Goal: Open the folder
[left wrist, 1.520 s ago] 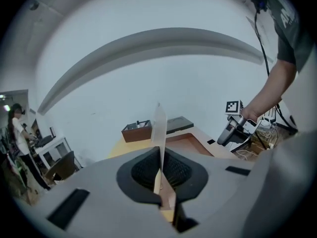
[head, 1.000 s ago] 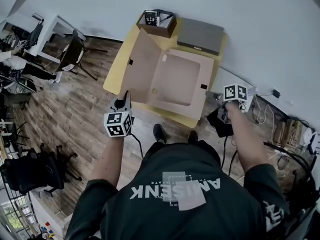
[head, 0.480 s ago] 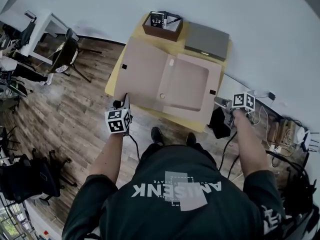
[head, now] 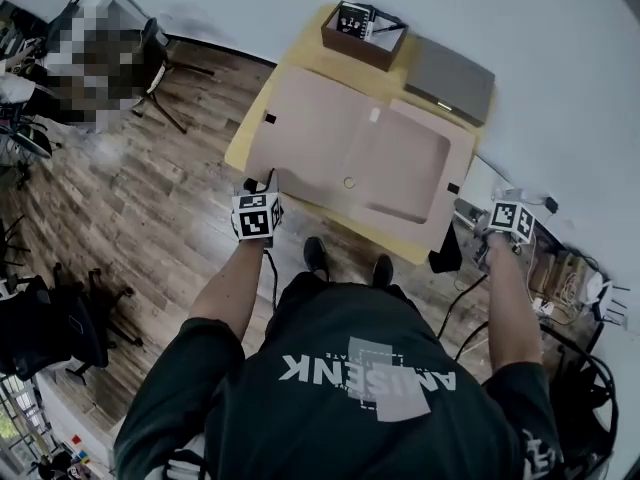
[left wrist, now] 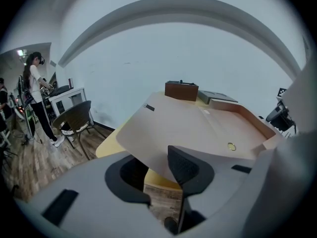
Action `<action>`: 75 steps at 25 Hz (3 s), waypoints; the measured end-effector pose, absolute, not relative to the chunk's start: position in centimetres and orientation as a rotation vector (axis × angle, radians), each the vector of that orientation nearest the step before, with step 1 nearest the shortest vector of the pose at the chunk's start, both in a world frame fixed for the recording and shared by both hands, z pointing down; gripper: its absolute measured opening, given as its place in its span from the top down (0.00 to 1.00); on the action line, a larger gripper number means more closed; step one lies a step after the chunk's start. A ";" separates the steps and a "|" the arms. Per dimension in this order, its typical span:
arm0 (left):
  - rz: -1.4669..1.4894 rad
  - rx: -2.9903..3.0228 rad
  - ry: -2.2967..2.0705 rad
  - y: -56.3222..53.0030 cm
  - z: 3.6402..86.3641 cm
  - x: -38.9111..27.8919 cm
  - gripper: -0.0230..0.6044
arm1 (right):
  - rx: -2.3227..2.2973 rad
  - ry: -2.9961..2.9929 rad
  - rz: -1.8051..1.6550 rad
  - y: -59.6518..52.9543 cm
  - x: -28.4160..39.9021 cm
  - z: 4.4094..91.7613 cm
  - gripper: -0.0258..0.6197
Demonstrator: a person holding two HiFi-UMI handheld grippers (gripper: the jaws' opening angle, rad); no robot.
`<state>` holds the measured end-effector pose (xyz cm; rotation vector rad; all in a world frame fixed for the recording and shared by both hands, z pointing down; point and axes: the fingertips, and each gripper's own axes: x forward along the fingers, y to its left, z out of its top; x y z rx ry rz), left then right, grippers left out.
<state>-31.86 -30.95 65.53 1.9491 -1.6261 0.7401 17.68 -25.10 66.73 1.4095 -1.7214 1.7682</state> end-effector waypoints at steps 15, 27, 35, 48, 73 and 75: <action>0.835 1.815 -1.746 -31.6 68.9 -34.9 0.49 | 1.480 -1.680 1.771 -24.9 17.6 67.0 0.48; 0.962 1.914 -1.720 -32.0 69.0 -35.2 0.40 | 1.503 -1.673 1.781 -24.7 17.4 66.8 0.48; 0.982 1.917 -1.649 -32.0 68.9 -35.3 0.40 | 1.535 -1.669 1.749 -24.8 17.4 66.6 0.48; 0.903 2.061 -1.533 -31.4 64.0 -31.8 0.67 | 1.539 -1.733 1.535 -25.2 17.6 66.0 0.48; 0.164 2.529 -1.326 -29.3 40.0 -14.7 0.96 | 1.560 -2.448 0.699 -26.3 17.3 39.1 0.82; 0.063 2.579 -1.211 -28.8 37.4 -13.0 0.96 | 1.574 -2.466 0.638 -25.9 17.5 36.9 0.84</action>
